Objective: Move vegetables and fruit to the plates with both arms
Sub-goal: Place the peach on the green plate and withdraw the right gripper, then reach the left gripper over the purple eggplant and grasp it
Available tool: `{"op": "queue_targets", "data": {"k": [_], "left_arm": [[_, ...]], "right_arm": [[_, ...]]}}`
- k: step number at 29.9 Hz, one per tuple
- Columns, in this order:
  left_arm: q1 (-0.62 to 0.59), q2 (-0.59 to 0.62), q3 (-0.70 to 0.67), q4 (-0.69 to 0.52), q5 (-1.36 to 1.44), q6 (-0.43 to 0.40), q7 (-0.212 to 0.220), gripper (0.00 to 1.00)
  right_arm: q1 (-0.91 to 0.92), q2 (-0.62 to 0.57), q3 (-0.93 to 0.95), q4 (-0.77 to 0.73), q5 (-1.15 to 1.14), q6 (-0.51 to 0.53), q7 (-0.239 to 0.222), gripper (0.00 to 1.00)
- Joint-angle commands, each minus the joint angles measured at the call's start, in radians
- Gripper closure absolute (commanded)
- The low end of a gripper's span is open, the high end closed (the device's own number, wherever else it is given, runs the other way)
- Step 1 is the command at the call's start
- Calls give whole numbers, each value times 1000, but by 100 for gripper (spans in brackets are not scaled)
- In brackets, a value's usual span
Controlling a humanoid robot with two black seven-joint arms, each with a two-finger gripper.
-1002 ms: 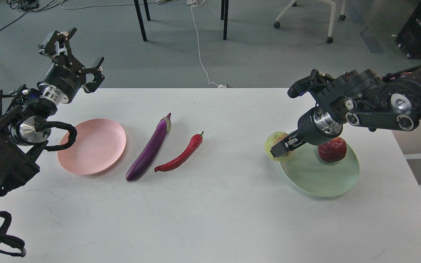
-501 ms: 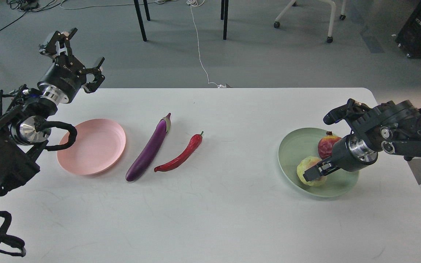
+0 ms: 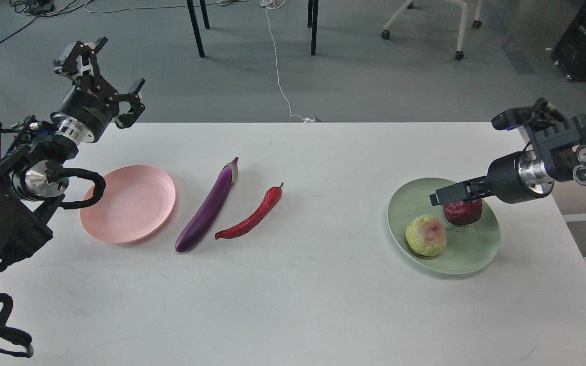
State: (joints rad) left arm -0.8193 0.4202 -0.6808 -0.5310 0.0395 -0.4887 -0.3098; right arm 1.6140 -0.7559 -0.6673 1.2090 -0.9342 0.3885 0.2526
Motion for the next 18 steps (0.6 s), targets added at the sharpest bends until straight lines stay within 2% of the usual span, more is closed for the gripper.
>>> {"op": "queue_targets", "data": {"k": [1, 6, 10, 18], "left_arm": [[-20, -4, 4, -3, 5, 0, 5, 2], [-69, 5, 95, -20, 103, 0, 0, 2], [-93, 12, 102, -44, 232, 0, -2, 2], [-90, 55, 104, -292, 747, 15, -3, 2]], "right_arm": [[-66, -33, 219, -142, 14, 1, -3, 1], [-238, 12, 509, -319, 90, 4, 4, 1], [-374, 78, 719, -440, 184, -5, 5, 1], [-623, 236, 1093, -589, 460, -10, 17, 1]]}}
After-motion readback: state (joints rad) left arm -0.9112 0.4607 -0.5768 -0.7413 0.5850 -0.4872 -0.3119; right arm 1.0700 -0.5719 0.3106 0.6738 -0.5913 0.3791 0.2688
